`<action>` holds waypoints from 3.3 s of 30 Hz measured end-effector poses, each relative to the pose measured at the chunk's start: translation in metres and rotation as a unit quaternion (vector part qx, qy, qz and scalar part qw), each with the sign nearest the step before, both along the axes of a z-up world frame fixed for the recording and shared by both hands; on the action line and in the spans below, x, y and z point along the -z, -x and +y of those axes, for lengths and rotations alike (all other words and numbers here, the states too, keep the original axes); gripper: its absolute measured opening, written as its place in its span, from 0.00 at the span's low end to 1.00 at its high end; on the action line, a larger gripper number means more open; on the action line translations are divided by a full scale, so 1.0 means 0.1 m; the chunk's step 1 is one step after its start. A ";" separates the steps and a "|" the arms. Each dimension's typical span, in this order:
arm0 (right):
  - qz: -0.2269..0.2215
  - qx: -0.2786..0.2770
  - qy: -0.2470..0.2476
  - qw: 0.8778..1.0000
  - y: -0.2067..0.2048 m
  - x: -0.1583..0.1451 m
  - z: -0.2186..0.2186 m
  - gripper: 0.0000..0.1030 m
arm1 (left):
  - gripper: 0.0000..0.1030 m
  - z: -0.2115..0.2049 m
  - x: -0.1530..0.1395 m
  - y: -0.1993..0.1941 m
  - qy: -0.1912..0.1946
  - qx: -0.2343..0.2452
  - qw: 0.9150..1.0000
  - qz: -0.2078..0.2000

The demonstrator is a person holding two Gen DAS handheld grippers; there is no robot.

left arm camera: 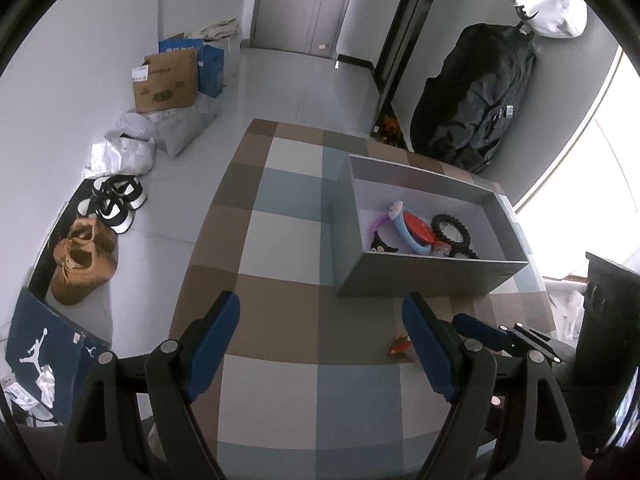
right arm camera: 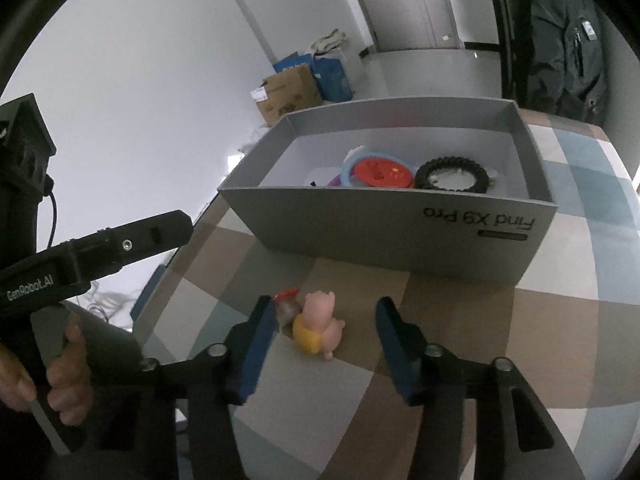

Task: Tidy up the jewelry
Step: 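Move both tools back toward the pink pig figure and red clip, then close the right tool on the pink pig figure, then close the left tool on the red-and-clear clip, then carry the pig figure and red clip with both tools over the box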

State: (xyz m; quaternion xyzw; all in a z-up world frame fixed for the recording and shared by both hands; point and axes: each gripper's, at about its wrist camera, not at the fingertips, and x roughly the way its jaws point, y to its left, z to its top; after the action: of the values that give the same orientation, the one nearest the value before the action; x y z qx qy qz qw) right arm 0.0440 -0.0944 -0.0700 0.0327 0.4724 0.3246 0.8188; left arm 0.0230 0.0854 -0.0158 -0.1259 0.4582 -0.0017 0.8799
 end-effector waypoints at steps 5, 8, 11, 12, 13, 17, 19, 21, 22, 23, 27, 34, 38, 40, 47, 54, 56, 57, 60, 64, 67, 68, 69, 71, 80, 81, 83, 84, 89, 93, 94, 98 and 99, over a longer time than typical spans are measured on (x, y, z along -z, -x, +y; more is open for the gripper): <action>0.003 -0.001 -0.006 1.000 0.00 0.01 0.00 0.19 | 0.78 0.03 0.02 -0.01 0.002 -0.001 1.000 0.003; 0.002 -0.003 -0.009 1.000 0.00 0.01 -0.02 0.19 | 0.78 0.04 0.04 0.00 0.003 0.000 1.000 0.007; 0.001 -0.003 -0.012 1.000 0.02 0.01 -0.07 0.18 | 0.78 0.05 0.06 -0.01 0.006 -0.002 1.000 0.011; -0.001 -0.003 -0.012 1.000 0.02 0.00 -0.08 0.18 | 0.78 0.05 0.06 -0.01 0.007 -0.002 1.000 0.012; -0.002 -0.003 -0.013 1.000 0.01 0.00 -0.05 0.16 | 0.78 0.05 0.06 -0.01 0.007 -0.002 1.000 0.012; -0.008 0.001 -0.017 1.000 0.02 -0.03 -0.07 0.16 | 0.78 0.04 0.06 -0.01 0.004 0.001 1.000 0.011; -0.009 0.004 -0.016 1.000 0.01 -0.03 -0.06 0.16 | 0.78 0.02 0.07 -0.02 0.002 0.004 1.000 0.011; -0.008 0.005 -0.018 1.000 0.01 -0.04 -0.07 0.16 | 0.78 0.00 0.07 -0.01 0.000 0.006 1.000 0.012; -0.010 0.008 -0.017 1.000 0.01 -0.05 -0.08 0.16 | 0.78 0.00 0.07 -0.01 0.002 0.007 1.000 0.012; -0.010 0.008 -0.018 1.000 0.03 -0.05 -0.10 0.16 | 0.78 -0.02 0.07 -0.02 0.003 0.008 1.000 0.011; -0.019 0.018 -0.020 0.999 0.09 -0.12 -0.18 0.16 | 0.78 -0.08 0.05 -0.01 0.001 0.017 1.000 0.006; -0.030 0.046 -0.025 0.998 0.11 -0.23 -0.38 0.16 | 0.78 -0.23 0.06 -0.01 0.003 0.045 0.999 0.006; -0.037 0.058 -0.026 0.997 0.14 -0.28 -0.49 0.16 | 0.78 -0.28 0.05 0.01 0.003 0.055 0.998 0.005; -0.041 0.063 -0.028 0.997 0.15 -0.32 -0.54 0.16 | 0.78 -0.30 0.04 0.01 0.010 0.060 0.998 0.002; -0.044 0.075 -0.043 0.995 0.20 -0.39 -0.72 0.16 | 0.78 -0.50 0.12 0.00 0.014 0.090 0.996 0.014; -0.044 0.084 -0.057 0.994 0.23 -0.42 -0.83 0.16 | 0.77 -0.67 0.19 0.02 -0.025 0.115 0.993 0.024; -0.042 0.086 -0.061 0.994 0.23 -0.41 -0.86 0.16 | 0.74 -0.69 0.21 0.03 -0.032 0.117 0.992 0.026; -0.041 0.088 -0.063 0.993 0.23 -0.41 -0.87 0.16 | 0.72 -0.70 0.23 0.03 -0.035 0.118 0.992 0.027; -0.039 0.090 -0.068 0.993 0.23 -0.40 -0.91 0.16 | 0.55 -0.73 0.28 0.00 -0.043 0.126 0.990 0.040; -0.040 0.092 -0.071 0.992 0.23 -0.41 -0.94 0.16 | 0.32 -0.80 0.31 0.01 -0.067 0.135 0.988 0.042; -0.039 0.093 -0.073 0.992 0.24 -0.41 -0.95 0.16 | 0.25 -0.83 0.30 0.02 -0.075 0.144 0.986 0.045; -0.039 0.094 -0.073 0.992 0.24 -0.40 -0.96 0.16 | 0.24 -0.84 0.30 0.03 -0.075 0.146 0.985 0.045; -0.039 0.094 -0.073 0.992 0.25 -0.40 -0.96 0.16 | 0.24 -0.85 0.30 0.03 -0.076 0.148 0.985 0.044; -0.039 0.094 -0.073 0.992 0.25 -0.40 -0.96 0.16 | 0.24 -0.88 0.29 0.05 -0.083 0.151 0.984 0.042; -0.041 0.091 -0.073 0.992 0.24 -0.42 -0.95 0.16 | 0.24 -0.87 0.19 0.08 -0.075 0.144 0.986 0.025; -0.042 0.090 -0.073 0.992 0.24 -0.43 -0.94 0.16 | 0.24 -0.85 0.16 0.07 -0.071 0.142 0.987 0.022; -0.044 0.090 -0.074 0.992 0.23 -0.45 -0.93 0.16 | 0.24 -0.82 0.10 0.06 -0.064 0.133 0.989 0.013; -0.045 0.089 -0.074 0.992 0.23 -0.46 -0.92 0.16 | 0.24 -0.82 0.07 0.05 -0.059 0.131 0.990 0.008; -0.055 0.078 -0.070 0.993 0.18 -0.53 -0.84 0.16 | 0.24 -0.75 -0.10 0.03 -0.030 0.114 0.993 -0.023; -0.066 0.073 -0.072 0.993 0.14 -0.62 -0.79 0.16 | 0.24 -0.70 -0.19 0.03 -0.012 0.104 0.993 -0.048; -0.067 0.072 -0.073 0.992 0.12 -0.64 -0.77 0.16 | 0.24 -0.68 -0.21 0.01 -0.005 0.100 0.994 -0.051; -0.075 0.070 -0.079 0.992 0.06 -0.73 -0.73 0.16 | 0.24 -0.60 -0.28 -0.10 0.013 0.091 0.994 -0.065; -0.078 0.069 -0.079 0.991 0.05 -0.75 -0.72 0.16 | 0.24 -0.60 -0.30 -0.14 0.017 0.090 0.993 -0.069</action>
State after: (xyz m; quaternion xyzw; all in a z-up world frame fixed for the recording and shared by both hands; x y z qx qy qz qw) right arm 0.0392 -0.1660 0.0054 0.1048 0.3769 0.3058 0.8680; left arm 0.0367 0.0256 0.0146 -0.0981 0.4058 -0.0975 0.9034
